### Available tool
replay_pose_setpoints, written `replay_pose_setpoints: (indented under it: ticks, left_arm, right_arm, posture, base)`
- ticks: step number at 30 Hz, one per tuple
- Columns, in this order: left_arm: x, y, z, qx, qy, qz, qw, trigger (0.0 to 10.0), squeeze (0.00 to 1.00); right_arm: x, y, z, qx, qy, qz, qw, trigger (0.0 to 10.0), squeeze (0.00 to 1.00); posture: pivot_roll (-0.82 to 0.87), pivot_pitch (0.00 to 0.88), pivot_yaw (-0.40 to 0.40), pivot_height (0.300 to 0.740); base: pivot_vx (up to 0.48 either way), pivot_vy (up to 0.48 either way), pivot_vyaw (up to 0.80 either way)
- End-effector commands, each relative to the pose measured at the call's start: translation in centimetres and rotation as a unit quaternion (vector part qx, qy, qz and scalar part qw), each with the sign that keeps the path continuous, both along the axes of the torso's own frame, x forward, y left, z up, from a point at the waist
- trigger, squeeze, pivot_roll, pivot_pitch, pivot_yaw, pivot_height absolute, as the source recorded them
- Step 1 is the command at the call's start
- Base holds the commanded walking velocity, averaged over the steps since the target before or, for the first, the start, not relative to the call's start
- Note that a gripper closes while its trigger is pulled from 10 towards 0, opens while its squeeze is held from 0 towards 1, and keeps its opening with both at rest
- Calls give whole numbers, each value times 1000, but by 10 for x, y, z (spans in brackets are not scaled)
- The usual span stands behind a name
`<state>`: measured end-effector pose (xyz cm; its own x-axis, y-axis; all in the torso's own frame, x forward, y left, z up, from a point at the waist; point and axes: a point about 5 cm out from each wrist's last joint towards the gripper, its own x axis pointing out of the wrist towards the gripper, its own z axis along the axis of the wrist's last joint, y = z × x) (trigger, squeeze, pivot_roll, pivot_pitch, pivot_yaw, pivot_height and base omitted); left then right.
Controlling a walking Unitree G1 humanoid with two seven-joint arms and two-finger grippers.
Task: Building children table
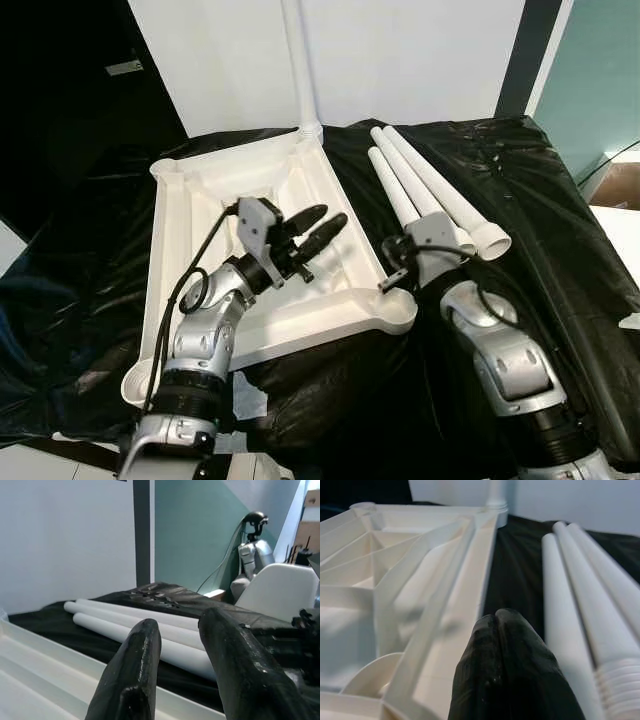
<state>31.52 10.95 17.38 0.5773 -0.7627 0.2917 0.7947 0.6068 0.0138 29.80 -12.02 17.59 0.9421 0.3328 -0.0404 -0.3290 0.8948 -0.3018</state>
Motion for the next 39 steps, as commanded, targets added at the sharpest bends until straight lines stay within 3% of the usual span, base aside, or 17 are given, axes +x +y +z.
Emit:
replay_pose_setpoints:
  ticks: [1,6,7,11,13,14,15,18,22,26,27,36,39]
  left_arm:
    - [2,7,-3,-16,28,47,998,10000,0]
    - [6,8,-8,-21,54,88,994,10000,0]
    - [6,4,-15,-14,69,99,993,10000,0]
    - [3,-4,-29,2,105,119,987,10000,0]
    - [-1,-4,-31,-4,119,122,985,10000,0]
    - [-1,-4,-31,-4,119,122,985,10000,0]
    - [-7,-5,-32,-10,126,114,985,10000,0]
    - [-10,-6,-34,-7,129,110,985,10000,0]
    - [-17,-8,-42,-4,146,100,984,10000,0]
    - [-19,-11,-44,-3,150,98,984,10000,0]
    - [-19,-15,-47,3,153,97,983,10000,0]
    - [-17,-18,-44,1,159,96,983,10000,0]
    - [-17,-18,-45,-3,164,99,981,10000,0]
  right_arm:
    - [2,-4,1,1,6,-17,1000,10000,0]
    - [5,-16,1,5,24,-49,998,10000,0]
    - [7,-24,3,17,37,-64,997,10000,1000]
    - [6,-37,11,31,63,-73,995,10000,1000]
    - [-5,-39,19,-89,16,-23,996,10000,1000]
    - [-5,-39,19,-89,16,-23,996,10000,1000]
    - [-14,-41,22,-182,-27,1,983,10000,0]
    - [-18,-44,22,-210,-36,-1,977,10000,0]
    - [-40,-50,23,-296,-58,22,953,10000,0]
    - [-49,-47,21,-308,-50,47,949,10000,0]
    - [-56,-41,17,-303,-24,79,949,10000,0]
    - [-55,-41,16,-325,-9,83,942,10000,0]
    - [-48,-47,-4,-369,12,77,926,10000,0]
  posture:
    - [-25,0,93,740]
    - [-27,0,93,740]
    - [-37,0,92,740]
    - [-37,0,92,740]
    - [-37,0,92,740]
    - [-37,0,92,740]
    - [-56,0,101,740]
    - [-64,0,103,740]
    - [-83,0,108,740]
    - [-90,0,108,740]
    - [-90,0,108,740]
    - [-97,0,98,740]
    - [-93,0,93,740]
  base:
    - [0,0,0]
    - [0,0,0]
    - [0,0,0]
    - [0,0,0]
    - [0,0,0]
    - [0,0,0]
    - [0,0,0]
    - [0,0,0]
    - [0,0,0]
    - [0,0,0]
    - [0,0,0]
    - [0,0,0]
    - [0,0,0]
